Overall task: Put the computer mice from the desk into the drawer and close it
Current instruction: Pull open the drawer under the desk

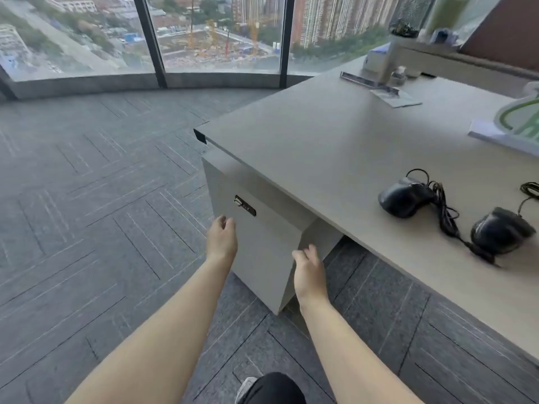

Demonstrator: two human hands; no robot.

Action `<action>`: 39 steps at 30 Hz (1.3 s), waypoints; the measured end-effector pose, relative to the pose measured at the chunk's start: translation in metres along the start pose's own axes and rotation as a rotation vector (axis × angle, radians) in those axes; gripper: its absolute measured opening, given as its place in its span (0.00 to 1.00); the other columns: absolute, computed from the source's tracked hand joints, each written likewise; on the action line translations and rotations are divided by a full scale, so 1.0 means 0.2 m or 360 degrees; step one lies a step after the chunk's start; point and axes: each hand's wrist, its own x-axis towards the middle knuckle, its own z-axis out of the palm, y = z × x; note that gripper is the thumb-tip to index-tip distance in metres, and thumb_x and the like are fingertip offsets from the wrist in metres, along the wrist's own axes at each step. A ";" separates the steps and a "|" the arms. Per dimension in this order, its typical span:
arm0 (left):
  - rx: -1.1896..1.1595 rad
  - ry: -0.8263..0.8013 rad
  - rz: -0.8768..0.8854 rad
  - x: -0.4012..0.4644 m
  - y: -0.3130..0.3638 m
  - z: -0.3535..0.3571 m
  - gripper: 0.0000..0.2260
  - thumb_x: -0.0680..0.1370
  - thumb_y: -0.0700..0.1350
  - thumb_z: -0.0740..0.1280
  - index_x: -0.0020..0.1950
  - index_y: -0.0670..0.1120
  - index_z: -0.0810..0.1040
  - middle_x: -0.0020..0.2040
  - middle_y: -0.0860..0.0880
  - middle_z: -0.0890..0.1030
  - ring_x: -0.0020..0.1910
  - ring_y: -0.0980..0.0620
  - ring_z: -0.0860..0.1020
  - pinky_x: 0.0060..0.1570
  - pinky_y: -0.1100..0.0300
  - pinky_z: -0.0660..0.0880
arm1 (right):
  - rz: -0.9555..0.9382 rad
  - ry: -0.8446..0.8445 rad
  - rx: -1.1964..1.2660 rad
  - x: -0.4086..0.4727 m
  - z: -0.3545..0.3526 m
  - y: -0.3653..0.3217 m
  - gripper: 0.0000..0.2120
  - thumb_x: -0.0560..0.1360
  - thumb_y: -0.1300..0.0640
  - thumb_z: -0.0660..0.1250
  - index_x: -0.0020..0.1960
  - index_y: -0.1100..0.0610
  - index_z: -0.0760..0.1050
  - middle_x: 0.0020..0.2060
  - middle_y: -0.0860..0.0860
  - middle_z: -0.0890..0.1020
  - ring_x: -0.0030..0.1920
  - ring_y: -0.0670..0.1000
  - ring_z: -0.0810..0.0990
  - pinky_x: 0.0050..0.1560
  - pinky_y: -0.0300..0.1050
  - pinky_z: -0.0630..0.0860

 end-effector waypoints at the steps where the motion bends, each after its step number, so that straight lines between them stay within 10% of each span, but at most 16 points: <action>1: -0.0078 -0.0010 -0.0033 0.05 0.00 0.03 0.18 0.74 0.51 0.57 0.60 0.46 0.75 0.56 0.47 0.78 0.58 0.47 0.76 0.62 0.49 0.71 | -0.0022 0.0021 0.0031 0.03 0.01 0.00 0.27 0.81 0.57 0.56 0.79 0.56 0.55 0.75 0.52 0.67 0.73 0.52 0.67 0.65 0.44 0.63; 4: -0.0232 -0.0030 -0.0193 0.21 0.03 0.12 0.06 0.74 0.46 0.58 0.37 0.50 0.68 0.38 0.50 0.73 0.45 0.49 0.71 0.48 0.53 0.68 | -0.0061 0.0108 0.0005 0.10 0.04 0.03 0.25 0.79 0.60 0.59 0.75 0.55 0.63 0.64 0.47 0.74 0.61 0.49 0.74 0.61 0.44 0.68; 9: -0.0421 0.0122 -0.0319 0.37 0.09 0.22 0.11 0.76 0.45 0.58 0.34 0.47 0.68 0.34 0.47 0.72 0.40 0.46 0.72 0.44 0.54 0.70 | -0.0064 0.0240 0.0023 0.14 0.09 0.08 0.24 0.74 0.61 0.59 0.71 0.57 0.70 0.63 0.55 0.80 0.61 0.52 0.80 0.65 0.54 0.75; 23: -0.0456 0.0283 -0.0452 0.37 0.10 0.12 0.16 0.79 0.41 0.60 0.65 0.39 0.73 0.62 0.41 0.75 0.58 0.38 0.75 0.40 0.47 0.80 | -0.0130 0.0163 -0.0293 0.03 0.11 0.10 0.20 0.75 0.63 0.58 0.65 0.55 0.75 0.58 0.51 0.83 0.57 0.49 0.81 0.59 0.43 0.77; 39: -0.0612 0.0530 -0.0429 -0.17 -0.30 -0.82 0.04 0.80 0.39 0.58 0.49 0.40 0.72 0.53 0.41 0.77 0.50 0.42 0.78 0.55 0.41 0.78 | -0.0109 -0.0699 -0.0686 -0.66 0.34 0.39 0.16 0.75 0.60 0.61 0.57 0.51 0.82 0.50 0.46 0.86 0.51 0.47 0.83 0.46 0.34 0.77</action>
